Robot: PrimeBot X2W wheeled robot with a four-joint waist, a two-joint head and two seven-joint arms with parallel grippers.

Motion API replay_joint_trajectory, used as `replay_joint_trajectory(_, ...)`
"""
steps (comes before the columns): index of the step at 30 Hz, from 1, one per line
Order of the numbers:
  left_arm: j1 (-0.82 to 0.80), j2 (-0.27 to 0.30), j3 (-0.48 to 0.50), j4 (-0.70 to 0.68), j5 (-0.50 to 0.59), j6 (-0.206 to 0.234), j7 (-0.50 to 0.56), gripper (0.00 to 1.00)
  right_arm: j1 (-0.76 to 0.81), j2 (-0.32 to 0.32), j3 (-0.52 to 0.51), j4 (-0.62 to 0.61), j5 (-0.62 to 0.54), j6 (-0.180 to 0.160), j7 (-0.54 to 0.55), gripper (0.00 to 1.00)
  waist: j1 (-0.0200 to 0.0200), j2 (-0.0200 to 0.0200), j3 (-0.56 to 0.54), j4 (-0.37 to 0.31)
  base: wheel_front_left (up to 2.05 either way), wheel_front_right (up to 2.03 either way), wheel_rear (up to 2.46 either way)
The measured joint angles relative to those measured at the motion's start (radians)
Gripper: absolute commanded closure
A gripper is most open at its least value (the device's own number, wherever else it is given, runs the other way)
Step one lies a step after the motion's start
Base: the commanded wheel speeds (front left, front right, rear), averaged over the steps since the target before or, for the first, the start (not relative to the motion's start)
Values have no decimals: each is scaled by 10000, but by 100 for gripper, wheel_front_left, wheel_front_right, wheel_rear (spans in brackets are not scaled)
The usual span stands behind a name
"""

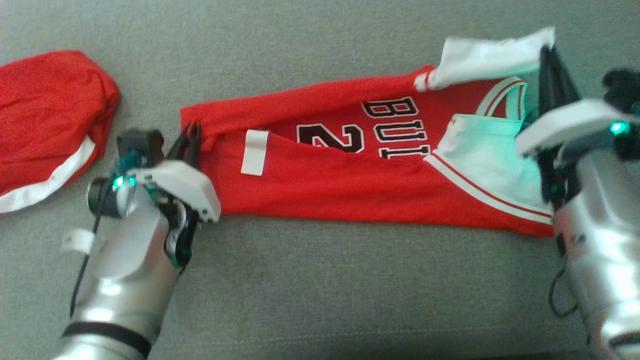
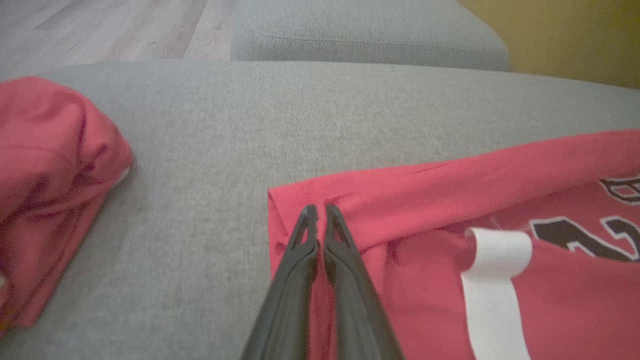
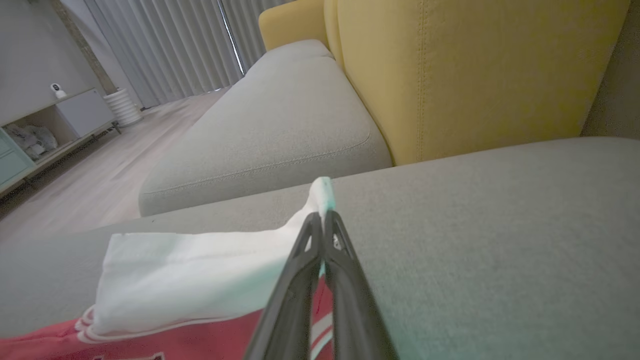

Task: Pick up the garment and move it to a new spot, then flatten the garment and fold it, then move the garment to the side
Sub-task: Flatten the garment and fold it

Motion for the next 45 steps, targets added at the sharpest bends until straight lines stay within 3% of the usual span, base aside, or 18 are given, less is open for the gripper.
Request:
replay_joint_trajectory(9, 1018, -38, 75, 268, -88, 174, -73, 100, 2932, 234, 140, -2428, 1198, 0, 1045, 100, 0, 0, -521, -368, 0, 0, 0)
replay_joint_trajectory(22, 2224, -94, 959, -976, 253, 600, -75, 100, 4710, 836, -752, -3591, 991, -2, 1862, 100, 0, 0, -983, -373, 0, 0, 0)
replay_joint_trajectory(23, 2319, -94, 1003, -1032, 299, 600, -75, 100, 4776, 878, -775, -3630, 984, 0, 1925, 95, 0, 0, -1001, -358, 0, 0, 0)
replay_joint_trajectory(24, 2407, -98, 1018, -1053, 353, 600, -75, 75, 4831, 930, -851, -3649, 982, -2, 1965, 51, 0, 0, -1013, -343, 0, 0, 0)
replay_joint_trajectory(25, 2491, -102, 1037, -1099, 418, 610, -75, 38, 4881, 974, -943, -3693, 945, -2, 2004, 0, 0, 0, -1015, -327, 0, 0, 0)
replay_joint_trajectory(26, 2575, -113, 1064, -1189, 506, 616, -75, 7, 4931, 1003, -1018, -3733, 894, -2, 2021, 0, 0, 0, -1013, -308, 0, 0, 0)
replay_joint_trajectory(27, 2634, -138, 1091, -1266, 587, 683, -77, 0, 4972, 1039, -1108, -3768, 878, -2, 2023, 0, 0, 0, -1012, -287, 0, 0, 0)
replay_joint_trajectory(35, 3511, -556, 1616, -2299, 1127, 951, -82, 0, 4909, 1120, -1833, -3841, 288, -2, 2163, 0, 0, 0, -975, 66, 0, 0, 0)
replay_joint_trajectory(45, 4031, -930, 1983, -2800, 1511, 842, -84, 0, 4422, 1122, -2644, -2286, -997, -2, 2926, 0, 0, 0, -903, 764, 0, 0, 0)
